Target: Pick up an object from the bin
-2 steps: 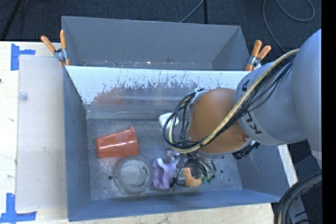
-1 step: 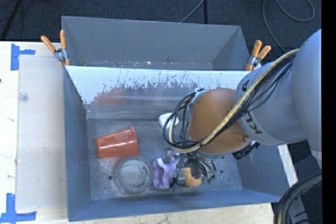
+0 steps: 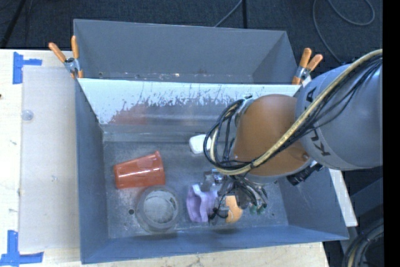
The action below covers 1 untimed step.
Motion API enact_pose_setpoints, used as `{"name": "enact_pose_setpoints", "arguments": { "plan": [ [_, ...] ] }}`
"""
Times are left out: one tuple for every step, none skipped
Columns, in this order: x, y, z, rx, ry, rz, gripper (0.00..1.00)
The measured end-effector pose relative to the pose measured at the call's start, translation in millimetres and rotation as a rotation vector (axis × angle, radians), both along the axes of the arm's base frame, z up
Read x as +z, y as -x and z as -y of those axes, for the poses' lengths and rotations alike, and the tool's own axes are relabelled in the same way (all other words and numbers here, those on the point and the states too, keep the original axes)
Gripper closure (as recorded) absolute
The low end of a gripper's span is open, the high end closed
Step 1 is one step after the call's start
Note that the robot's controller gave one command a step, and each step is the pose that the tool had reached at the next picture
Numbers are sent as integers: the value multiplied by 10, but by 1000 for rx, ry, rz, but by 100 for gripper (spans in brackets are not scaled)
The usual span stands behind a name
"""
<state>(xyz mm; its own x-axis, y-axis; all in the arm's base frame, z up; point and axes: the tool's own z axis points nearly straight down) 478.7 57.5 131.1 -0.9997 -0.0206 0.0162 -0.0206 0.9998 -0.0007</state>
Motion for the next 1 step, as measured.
{"name": "enact_pose_setpoints", "arguments": {
  "plan": [
    [353,-33,-28,36,-1,11,100]
  ]
}}
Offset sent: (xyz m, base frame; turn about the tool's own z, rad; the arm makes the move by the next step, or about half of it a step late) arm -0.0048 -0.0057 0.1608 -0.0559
